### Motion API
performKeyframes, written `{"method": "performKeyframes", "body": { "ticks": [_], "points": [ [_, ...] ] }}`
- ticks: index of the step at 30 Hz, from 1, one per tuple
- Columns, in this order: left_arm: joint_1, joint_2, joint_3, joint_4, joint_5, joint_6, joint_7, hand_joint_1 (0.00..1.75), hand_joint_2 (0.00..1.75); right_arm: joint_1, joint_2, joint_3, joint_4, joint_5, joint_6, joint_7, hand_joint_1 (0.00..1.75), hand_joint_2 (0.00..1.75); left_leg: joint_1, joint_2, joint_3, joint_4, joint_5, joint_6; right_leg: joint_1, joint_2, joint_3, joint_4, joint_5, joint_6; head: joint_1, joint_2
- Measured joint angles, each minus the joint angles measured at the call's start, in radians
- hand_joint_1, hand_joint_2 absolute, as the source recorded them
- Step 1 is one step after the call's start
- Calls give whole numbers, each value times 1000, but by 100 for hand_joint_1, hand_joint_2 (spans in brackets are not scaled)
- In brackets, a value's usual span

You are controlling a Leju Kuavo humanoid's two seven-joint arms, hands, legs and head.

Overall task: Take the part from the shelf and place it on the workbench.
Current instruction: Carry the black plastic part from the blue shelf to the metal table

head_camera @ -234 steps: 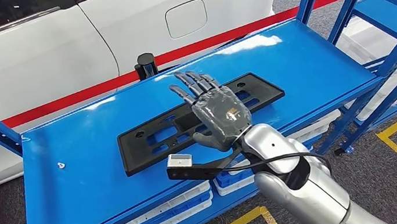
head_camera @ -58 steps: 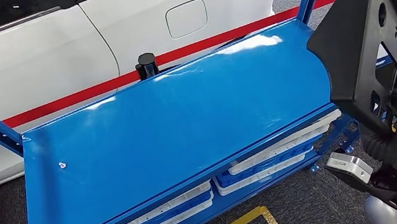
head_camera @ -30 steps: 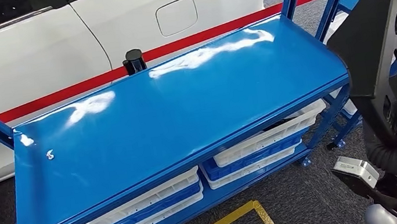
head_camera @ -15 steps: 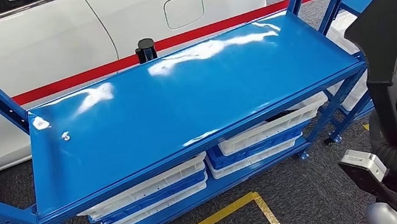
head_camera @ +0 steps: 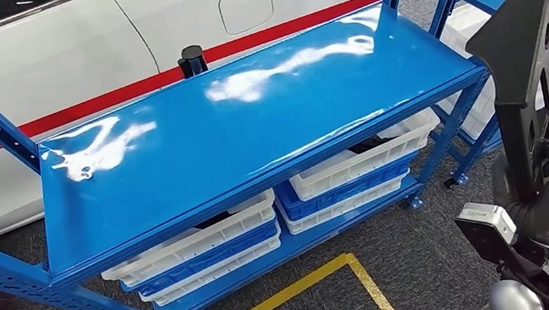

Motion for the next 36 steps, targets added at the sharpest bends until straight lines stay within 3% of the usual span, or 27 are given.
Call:
{"method": "performKeyframes", "body": {
  "ticks": [2, 3, 4, 7, 9, 11, 13, 14, 15, 17, 19, 21, 22, 24, 26, 27, 28, 29, 30, 31, 32, 34, 36],
  "points": [
    [-1, 0, 0, 0, 1, 0, 0, 0, 175, -2, 9, 1, 4, 6, 1, 9, 175, 175, 4, -4, 87, -136, 34, 1, 1, 0, -9, 7, 6, 10, 0, 0],
    [-1, 0, 1, 0, 4, 1, 0, 0, 175, -4, 13, 2, 6, 7, 3, 14, 175, 175, 3, -6, 109, -176, 40, 4, 3, -1, -12, 10, 10, 16, 0, 0],
    [-2, 0, 2, 0, 7, 4, 0, 0, 175, -7, 18, 4, 7, 9, 7, 21, 175, 175, 0, -7, 112, -187, 39, 9, 4, -1, -16, 11, 15, 23, 1, 0],
    [-2, -4, 10, 0, 18, 14, 0, 0, 175, -13, 35, 13, 10, 14, 28, 42, 175, 175, -4, -4, 94, -192, 56, 35, 4, 0, -28, 15, 21, 44, 2, 0],
    [-4, -8, 18, 0, 22, 19, -1, 0, 175, -16, 43, 20, 14, 20, 40, 52, 175, 175, -3, 1, 75, -197, 75, 55, 3, 0, -59, 80, -34, 36, 5, 0],
    [-5, -11, 24, 0, 26, 22, -3, 0, 175, -19, 50, 23, 19, 22, 49, 61, 175, 175, -6, 4, 55, -197, 93, 64, 3, 1, -101, 200, -111, 22, 8, 0],
    [-5, -14, 26, 0, 29, 22, -4, 0, 175, -19, 54, 24, 26, 21, 55, 66, 175, 175, -8, 5, 37, -195, 108, 64, 3, 1, -119, 290, -145, 26, 8, 0],
    [-5, -16, 28, 0, 30, 23, -5, 0, 175, -19, 56, 24, 31, 19, 57, 68, 175, 175, -9, 6, 28, -194, 115, 63, 3, 1, -110, 301, -143, 33, 9, 0],
    [-5, -17, 29, 0, 30, 22, -8, 0, 175, -19, 57, 25, 36, 16, 59, 70, 175, 175, -9, 6, 19, -193, 122, 62, 2, 1, -84, 275, -129, 42, 9, 0],
    [-5, -20, 30, 0, 29, 20, -14, 0, 175, -20, 59, 25, 44, 9, 63, 75, 175, 175, -9, 6, 4, -190, 134, 55, 2, 0, 13, 139, -94, 54, 9, 0],
    [-6, -23, 30, 0, 27, 18, -22, 0, 175, -23, 61, 25, 51, 2, 68, 80, 175, 175, -13, 5, -7, -185, 146, 44, 9, 1, 89, 14, -82, 51, 8, 0],
    [-6, -23, 30, 0, 23, 17, -29, 0, 175, -23, 63, 22, 57, -2, 71, 84, 175, 175, -16, 5, -14, -183, 159, 33, 16, 3, 97, -14, -82, 42, 6, 0],
    [-5, -23, 30, 0, 22, 17, -32, 0, 175, -22, 63, 21, 59, -3, 72, 85, 175, 175, -14, 5, -16, -182, 162, 27, 11, 3, 88, -13, -76, 34, 6, 0],
    [-4, -24, 30, 0, 21, 17, -35, 0, 175, -22, 65, 21, 62, -3, 72, 86, 175, 175, -10, 3, -29, -157, 127, 17, 4, 1, 76, -13, -63, 12, 5, 0],
    [-4, -25, 31, 0, 21, 17, -36, 0, 175, -22, 68, 20, 64, -3, 73, 87, 175, 175, -6, 1, -61, -59, 34, 8, 3, -2, 60, -13, -45, -8, 3, 0],
    [-5, -25, 31, 0, 21, 17, -36, 0, 175, -22, 68, 20, 66, -3, 73, 88, 175, 175, -5, 1, -80, 8, -10, 5, 5, -2, 50, -12, -35, -12, 3, 0],
    [-5, -25, 31, 0, 21, 17, -36, 0, 175, -21, 69, 20, 67, -3, 73, 88, 175, 175, -5, 0, -93, 65, -37, 1, 6, -3, 39, -11, -27, -13, 3, 0],
    [-5, -25, 31, 0, 21, 17, -36, 0, 175, -20, 70, 20, 69, -3, 73, 88, 175, 175, -5, 0, -92, 95, -40, 0, 7, -2, 27, -9, -19, -12, 2, 0],
    [-5, -25, 31, 0, 21, 17, -36, 0, 175, -19, 70, 20, 70, -3, 73, 88, 175, 175, -4, 0, -72, 87, -25, -1, 8, -2, 16, -6, -13, -9, 2, 0],
    [-5, -25, 31, 0, 21, 17, -36, 0, 175, -18, 70, 20, 72, -3, 73, 88, 175, 175, -4, 0, -33, 40, 1, 1, 7, -2, 8, -2, -9, -5, 2, 0],
    [-5, -25, 31, 0, 21, 17, -36, 0, 175, -18, 70, 19, 72, -3, 73, 88, 175, 175, -3, 0, 15, -26, 27, 3, 7, -2, 1, 2, -6, -2, 2, 0],
    [-7, -23, 31, 0, 21, 17, -39, 0, 175, -18, 70, 18, 73, -3, 73, 89, 175, 175, -6, -3, 96, -150, 43, 13, 9, -3, -8, 9, 2, 9, 3, 0],
    [-7, -22, 33, 0, 26, 21, -57, 0, 175, -17, 71, 15, 72, -1, 75, 89, 175, 175, -13, -5, 115, -191, 38, 24, 11, -4, -15, 10, 12, 25, 3, 0]
  ]
}}
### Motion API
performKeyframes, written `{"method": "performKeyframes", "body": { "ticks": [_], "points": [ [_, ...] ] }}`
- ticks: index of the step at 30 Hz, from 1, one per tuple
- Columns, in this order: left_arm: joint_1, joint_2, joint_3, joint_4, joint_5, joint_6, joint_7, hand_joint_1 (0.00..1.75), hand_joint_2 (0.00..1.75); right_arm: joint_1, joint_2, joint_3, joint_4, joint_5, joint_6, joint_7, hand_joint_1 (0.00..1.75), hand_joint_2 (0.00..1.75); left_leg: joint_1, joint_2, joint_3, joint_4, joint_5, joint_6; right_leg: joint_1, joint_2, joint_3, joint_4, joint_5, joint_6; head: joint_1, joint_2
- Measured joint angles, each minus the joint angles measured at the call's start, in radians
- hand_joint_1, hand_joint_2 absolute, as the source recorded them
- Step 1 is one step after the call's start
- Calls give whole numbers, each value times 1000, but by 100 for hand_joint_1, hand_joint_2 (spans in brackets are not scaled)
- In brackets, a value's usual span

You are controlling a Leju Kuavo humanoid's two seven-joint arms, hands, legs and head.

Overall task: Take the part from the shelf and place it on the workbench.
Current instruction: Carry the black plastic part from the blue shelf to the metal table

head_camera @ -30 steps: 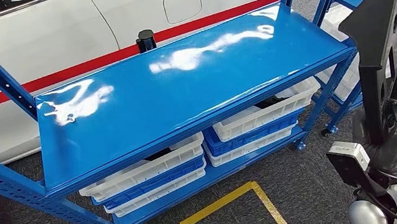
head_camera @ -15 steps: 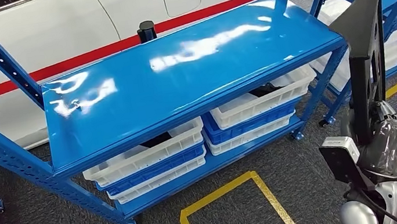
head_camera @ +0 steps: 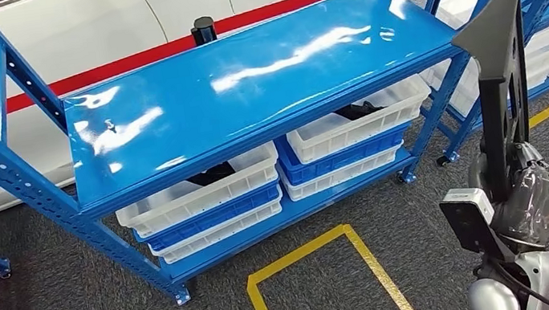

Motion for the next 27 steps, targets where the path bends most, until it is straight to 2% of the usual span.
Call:
{"method": "performKeyframes", "body": {
  "ticks": [2, 3, 5, 6, 7, 8, 9, 10, 11, 13, 14, 15, 17, 18, 19, 20, 22, 23, 24, 25, 26, 27],
  "points": [
    [0, 2, 10, 0, 17, 6, -31, 0, 175, 6, 2, -7, -1, -1, 5, -1, 175, 175, -1, 4, -10, -9, 15, 17, 1, 1, -8, 3, 4, 13, 0, 0],
    [-1, 4, 18, -2, 29, 7, -52, 0, 175, 11, 3, -12, -2, -3, 9, -3, 175, 175, 1, 8, -16, -15, 26, 28, 2, 2, -19, 19, -10, 13, 1, 0],
    [-3, 8, 41, -6, 54, -2, -106, 0, 175, 20, 4, -23, -3, -13, 16, -11, 175, 175, 4, 14, -34, -21, 46, 42, 3, 4, -59, 108, -77, 4, 5, 0],
    [-3, 11, 55, -10, 65, -10, -135, 0, 175, 25, 4, -26, -3, -20, 18, -16, 175, 175, 4, 16, -46, -21, 55, 45, 4, 5, -81, 175, -116, 0, 8, 0],
    [-3, 13, 69, -13, 74, -19, -162, 0, 175, 31, 4, -28, -3, -27, 18, -21, 175, 175, 4, 17, -58, -20, 64, 45, 3, 5, -98, 238, -143, 2, 8, 0],
    [-4, 14, 83, -18, 81, -28, -187, 0, 175, 37, 4, -28, -3, -34, 18, -27, 175, 175, 4, 19, -69, -19, 72, 43, 2, 5, -102, 277, -152, 9, 8, 0],
    [-6, 15, 96, -24, 85, -35, -208, 0, 175, 42, 5, -29, -3, -40, 19, -32, 175, 175, 4, 20, -80, -17, 79, 41, -1, 5, -89, 281, -145, 21, 8, 0],
    [-9, 15, 109, -32, 83, -41, -225, 0, 175, 45, 5, -29, -3, -44, 18, -36, 175, 175, 6, 21, -89, -15, 85, 37, -5, 5, -55, 241, -123, 34, 8, 0],
    [-12, 15, 122, -43, 75, -44, -237, 0, 175, 46, 5, -29, -3, -49, 18, -39, 175, 175, 7, 21, -97, -11, 90, 32, -11, 4, -5, 172, -101, 46, 9, 0],
    [-16, 17, 145, -70, 44, -44, -246, 0, 175, 46, 5, -28, -3, -57, 17, -44, 175, 175, 6, 20, -112, -1, 98, 22, -15, 5, 91, 30, -84, 57, 10, 0],
    [-17, 17, 152, -79, 32, -43, -246, 0, 175, 46, 5, -28, -3, -60, 17, -45, 175, 175, 4, 20, -116, 2, 100, 19, -15, 5, 117, -7, -87, 58, 10, 0],
    [-17, 18, 156, -84, 25, -42, -246, 0, 175, 46, 5, -28, -3, -62, 17, -46, 175, 175, 3, 20, -119, 4, 101, 17, -12, 6, 127, -21, -93, 56, 11, 0],
    [-18, 18, 156, -85, 24, -42, -246, 0, 175, 46, 5, -28, -3, -62, 17, -46, 175, 175, 3, 20, -119, 5, 101, 17, -11, 6, 126, -23, -93, 55, 11, 0],
    [-18, 18, 159, -88, 17, -42, -246, 0, 175, 47, 5, -28, -3, -64, 17, -47, 175, 175, 3, 20, -120, 5, 102, 15, -9, 8, 124, -22, -92, 53, 10, 0],
    [-18, 18, 179, -110, -15, -47, -246, 0, 175, 49, 5, -28, -2, -72, 18, -51, 175, 175, 3, 19, -123, 5, 109, 9, -7, 9, 114, -19, -89, 46, 8, 0],
    [-17, 20, 224, -155, -86, -59, -241, 0, 175, 49, 5, -25, 0, -87, 19, -58, 175, 175, 5, 16, -137, 34, 80, 1, -7, 9, 97, -16, -78, 26, 5, 0],
    [-15, 22, 335, -260, -265, -87, -228, 0, 175, 49, 1, -19, 9, -130, 21, -71, 175, 175, 9, 10, -183, 151, -10, -17, -7, 7, 56, -9, -50, -15, -1, 0],
    [-12, 21, 381, -301, -343, -97, -222, 0, 175, 47, -4, -16, 15, -153, 20, -76, 175, 175, 10, 8, -206, 229, -65, -20, -7, 6, 40, -9, -36, -31, -2, 0],
    [-7, 18, 406, -325, -389, -100, -221, 0, 175, 46, -11, -15, 22, -176, 20, -81, 175, 175, 10, 7, -212, 275, -79, -20, -3, 6, 29, -8, -28, -33, -3, 0],
    [-1, 14, 427, -348, -424, -103, -222, 0, 175, 46, -18, -15, 29, -199, 20, -87, 175, 175, 10, 7, -202, 287, -73, -17, 0, 6, 19, -7, -21, -34, -3, 0],
    [5, 10, 443, -367, -449, -107, -224, 0, 175, 46, -26, -15, 36, -221, 19, -93, 175, 175, 9, 7, -172, 258, -51, -12, 3, 6, 13, -6, -16, -33, -3, 0],
    [10, 7, 456, -385, -467, -112, -225, 0, 175, 46, -35, -16, 42, -241, 18, -100, 175, 175, 7, 6, -126, 196, -23, -2, 6, 7, 8, -6, -12, -31, -3, 0]
  ]
}}
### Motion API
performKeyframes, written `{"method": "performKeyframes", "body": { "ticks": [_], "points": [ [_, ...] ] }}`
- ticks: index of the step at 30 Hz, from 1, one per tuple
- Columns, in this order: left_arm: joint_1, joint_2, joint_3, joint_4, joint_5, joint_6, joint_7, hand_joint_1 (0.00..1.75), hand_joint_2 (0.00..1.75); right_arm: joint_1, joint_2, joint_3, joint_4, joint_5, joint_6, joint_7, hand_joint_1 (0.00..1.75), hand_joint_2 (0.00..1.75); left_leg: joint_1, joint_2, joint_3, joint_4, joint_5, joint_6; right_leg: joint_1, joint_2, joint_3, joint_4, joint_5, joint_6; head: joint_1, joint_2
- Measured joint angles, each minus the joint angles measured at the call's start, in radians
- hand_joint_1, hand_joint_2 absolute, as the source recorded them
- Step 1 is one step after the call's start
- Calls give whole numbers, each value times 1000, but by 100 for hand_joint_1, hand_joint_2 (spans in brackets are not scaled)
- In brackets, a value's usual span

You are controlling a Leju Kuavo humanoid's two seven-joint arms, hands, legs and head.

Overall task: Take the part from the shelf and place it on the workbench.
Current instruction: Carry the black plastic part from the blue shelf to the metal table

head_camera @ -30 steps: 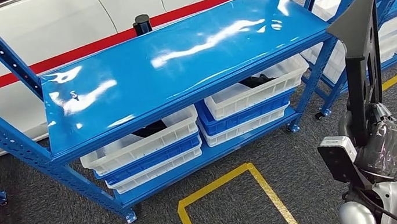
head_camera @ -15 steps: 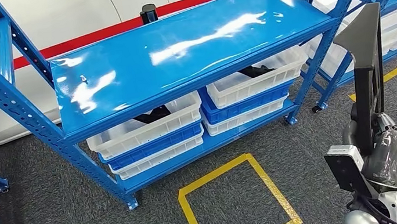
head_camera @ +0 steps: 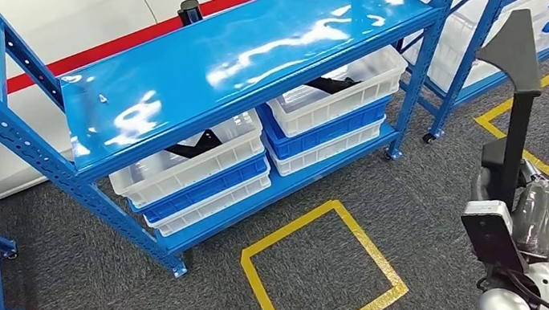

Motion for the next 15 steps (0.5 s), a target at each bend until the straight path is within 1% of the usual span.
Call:
{"method": "performKeyframes", "body": {
  "ticks": [1, 2, 3, 4, 5, 6, 7, 8, 9, 10, 11, 12, 13, 14, 15],
  "points": [
    [4, -2, 11, -17, -15, -5, 0, 0, 175, 0, -7, -1, 4, -16, -1, -6, 175, 175, -3, -2, 49, -74, 17, 13, 1, 0, -3, 0, 4, 2, 1, 0],
    [7, -4, 22, -33, -29, -10, 0, 0, 175, 0, -13, -2, 8, -30, -2, -11, 175, 175, -7, -2, 90, -140, 27, 23, 3, 0, -6, 1, 7, 6, 1, 0],
    [10, -5, 31, -47, -43, -15, 2, 0, 175, 0, -18, -3, 11, -43, -2, -16, 175, 175, -11, -3, 117, -185, 29, 32, 3, -1, -8, 1, 12, 11, 1, 0],
    [14, -7, 41, -60, -56, -20, 4, 0, 175, 1, -22, -4, 13, -57, -2, -19, 175, 175, -16, -3, 127, -205, 26, 38, 0, -2, -11, 0, 16, 18, 2, 0],
    [17, -9, 49, -70, -66, -25, 7, 0, 175, 3, -25, -6, 15, -74, -1, -23, 175, 175, -21, -2, 128, -215, 31, 41, -1, -1, -14, -2, 22, 26, 1, 0],
    [20, -11, 56, -78, -74, -31, 9, 0, 175, 6, -30, -7, 16, -94, 2, -26, 175, 175, -20, 1, 129, -225, 41, 45, -3, -2, -18, -2, 24, 32, 0, 0],
    [22, -15, 63, -83, -78, -36, 10, 0, 175, 8, -35, -10, 18, -115, 5, -29, 175, 175, -19, 5, 129, -237, 51, 49, -2, -1, -26, 6, 18, 35, 0, 0],
    [23, -18, 70, -86, -81, -42, 11, 0, 175, 10, -40, -13, 20, -137, 10, -34, 175, 175, -15, 11, 129, -247, 62, 52, -1, 0, -42, 32, 3, 34, 3, 0],
    [23, -22, 76, -88, -82, -48, 10, 0, 175, 11, -46, -17, 23, -158, 14, -39, 175, 175, -11, 18, 126, -255, 70, 51, 0, 0, -66, 80, -23, 32, 6, 0],
    [25, -25, 81, -88, -83, -53, 9, 0, 175, 12, -50, -21, 26, -180, 17, -44, 175, 175, -10, 24, 120, -255, 73, 50, -1, 1, -96, 146, -54, 30, 8, 0],
    [26, -28, 85, -89, -84, -58, 8, 0, 175, 15, -54, -25, 30, -198, 18, -48, 175, 175, -9, 31, 114, -253, 76, 48, -3, 1, -125, 215, -80, 31, 11, 0],
    [27, -32, 88, -90, -85, -62, 6, 0, 175, 20, -56, -29, 33, -214, 18, -51, 175, 175, -7, 38, 109, -250, 77, 47, -7, 1, -144, 264, -95, 37, 12, 0],
    [28, -35, 90, -92, -87, -65, 4, 0, 175, 27, -59, -32, 36, -229, 18, -54, 175, 175, -5, 46, 105, -245, 77, 44, -12, 0, -144, 278, -96, 48, 11, 0],
    [29, -38, 91, -95, -90, -69, 2, 0, 175, 33, -62, -36, 38, -241, 18, -58, 175, 175, 0, 54, 101, -238, 76, 40, -18, -3, -124, 248, -80, 62, 12, 0],
    [29, -41, 92, -99, -92, -72, 1, 0, 175, 38, -65, -41, 39, -252, 18, -61, 175, 175, 5, 61, 97, -229, 71, 34, -24, -14, -87, 184, -55, 80, 12, 0]
  ]
}}
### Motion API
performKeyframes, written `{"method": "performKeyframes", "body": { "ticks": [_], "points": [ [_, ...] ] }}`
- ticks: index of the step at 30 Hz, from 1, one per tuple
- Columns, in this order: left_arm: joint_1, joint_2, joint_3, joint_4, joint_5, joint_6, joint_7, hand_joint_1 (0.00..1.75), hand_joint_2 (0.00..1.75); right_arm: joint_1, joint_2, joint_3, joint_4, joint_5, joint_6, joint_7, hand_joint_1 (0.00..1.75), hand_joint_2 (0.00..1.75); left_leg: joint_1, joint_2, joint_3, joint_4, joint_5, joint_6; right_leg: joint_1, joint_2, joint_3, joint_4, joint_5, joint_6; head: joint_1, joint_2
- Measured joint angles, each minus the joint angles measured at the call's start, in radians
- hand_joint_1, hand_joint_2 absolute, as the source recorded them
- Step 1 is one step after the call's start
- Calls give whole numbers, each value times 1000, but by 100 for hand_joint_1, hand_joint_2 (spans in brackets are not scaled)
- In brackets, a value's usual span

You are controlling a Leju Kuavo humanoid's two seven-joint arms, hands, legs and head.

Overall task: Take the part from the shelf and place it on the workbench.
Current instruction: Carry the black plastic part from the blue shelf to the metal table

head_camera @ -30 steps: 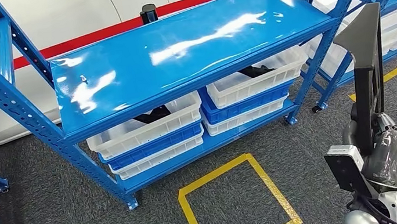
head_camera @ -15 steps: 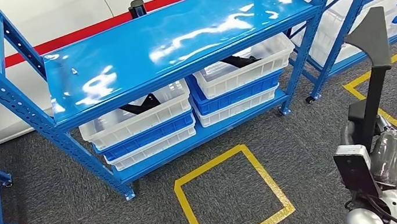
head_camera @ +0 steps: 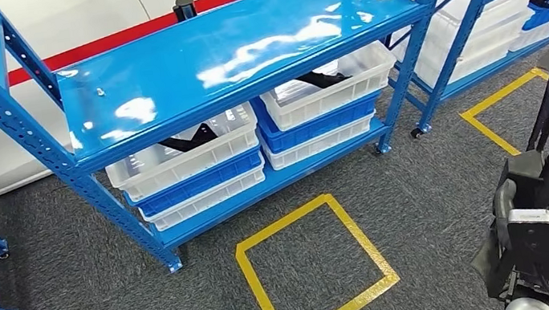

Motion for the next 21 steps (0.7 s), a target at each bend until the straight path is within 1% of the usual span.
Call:
{"method": "performKeyframes", "body": {
  "ticks": [1, 2, 3, 4, 5, 6, 7, 8, 9, 10, 11, 12, 13, 14, 15, 16, 17, 18, 19, 20, 21],
  "points": [
    [0, 1, 1, -6, -2, -3, -1, 0, 175, 4, -2, -4, 1, -9, 0, -3, 175, 175, 2, 7, -5, 11, -6, -9, -3, -16, 37, -67, 19, 14, 2, 0],
    [0, 1, 3, -13, -5, -6, -2, 0, 175, 8, -3, -7, 1, -16, -1, -6, 175, 175, 2, 14, -11, 25, -12, -19, -6, -25, 64, -121, 34, 19, 4, 0],
    [0, 1, 6, -22, -7, -7, -2, 0, 175, 12, -4, -10, 1, -23, -1, -8, 175, 175, 0, 19, -17, 36, -17, -27, -7, -31, 77, -149, 40, 17, 5, 0],
    [1, 2, 8, -30, -9, -9, -2, 0, 175, 17, -4, -12, 1, -29, -2, -10, 175, 175, -3, 25, -21, 43, -19, -32, -5, -27, 75, -151, 37, 8, 5, 0],
    [1, 0, 9, -38, -11, -10, -2, 0, 175, 23, -5, -13, 1, -34, -3, -13, 175, 175, -3, 31, -22, 47, -19, -34, -6, -14, 70, -147, 40, -1, 3, 0],
    [2, -1, 10, -46, -12, -13, -2, 0, 175, 28, -5, -14, 1, -39, -3, -15, 175, 175, -1, 32, -23, 48, -22, -37, -7, -7, 66, -143, 40, -9, 0, 0],
    [3, -2, 10, -54, -13, -15, -1, 0, 175, 32, -4, -15, 1, -43, -4, -17, 175, 175, 3, 22, -25, 56, -32, -40, -7, 2, 62, -141, 42, -16, -4, 0],
    [4, -2, 10, -62, -13, -17, -1, 0, 175, 33, -5, -17, 1, -47, -4, -18, 175, 175, 6, 3, -35, 80, -56, -42, -7, 9, 59, -141, 45, -25, -5, 0],
    [6, -3, 10, -68, -14, -19, 0, 0, 175, 34, -5, -18, 0, -49, -4, -19, 175, 175, 8, -20, -52, 123, -89, -43, -6, 17, 55, -142, 49, -34, -8, 0],
    [9, -3, 10, -73, -14, -19, 0, 0, 175, 35, -4, -19, 0, -50, -4, -20, 175, 175, 7, -41, -79, 185, -129, -42, -4, 25, 50, -142, 53, -41, -10, 0],
    [12, -4, 10, -77, -14, -19, 0, 0, 175, 36, -4, -19, 0, -51, -4, -21, 175, 175, 6, -51, -110, 255, -164, -39, 0, 35, 44, -142, 57, -48, -11, 0],
    [16, -4, 10, -80, -14, -20, 0, 0, 175, 37, -4, -19, 0, -53, -4, -22, 175, 175, 4, -55, -135, 311, -184, -35, 4, 46, 39, -142, 61, -53, -12, 0],
    [21, -4, 10, -86, -15, -22, 1, 0, 175, 40, -4, -19, 0, -57, -5, -23, 175, 175, 1, -58, -147, 338, -187, -27, 10, 58, 35, -142, 64, -58, -12, 0],
    [25, -4, 10, -92, -16, -25, 3, 0, 175, 41, -3, -20, 0, -62, -6, -26, 175, 175, -2, -60, -144, 333, -173, -18, 15, 69, 32, -142, 67, -62, -12, 0],
    [29, -4, 10, -100, -18, -28, 6, 0, 175, 43, -3, -20, 0, -67, -7, -28, 175, 175, -5, -63, -129, 306, -150, -8, 20, 79, 31, -142, 69, -65, -12, 0],
    [33, -5, 10, -110, -20, -32, 10, 0, 175, 43, -3, -21, -1, -71, -8, -31, 175, 175, -10, -71, -104, 256, -120, 4, 24, 88, 31, -142, 71, -68, -12, 0],
    [36, -5, 10, -122, -22, -34, 15, 0, 175, 45, -3, -22, -2, -75, -10, -34, 175, 175, -16, -95, -75, 198, -92, 22, 24, 97, 30, -143, 73, -70, -12, 0],
    [40, -5, 9, -136, -24, -37, 22, 0, 175, 48, -2, -23, -4, -79, -13, -37, 175, 175, -20, -124, -50, 148, -71, 39, 29, 106, 29, -142, 76, -70, -8, 0],
    [45, -4, 9, -153, -25, -38, 29, 0, 175, 50, -1, -25, -6, -84, -16, -41, 175, 175, -25, -148, -29, 106, -54, 54, 27, 116, 26, -142, 80, -68, -6, 0],
    [51, -4, 8, -172, -26, -39, 38, 0, 175, 54, 0, -27, -9, -89, -19, -44, 175, 175, -29, -164, -19, 83, -48, 65, 24, 128, 23, -143, 84, -64, -6, 0],
    [57, -4, 7, -191, -27, -39, 47, 0, 175, 60, 1, -29, -11, -94, -21, -47, 175, 175, -32, -160, -16, 76, -46, 67, 23, 141, 20, -145, 89, -56, -7, 0]
  ]
}}
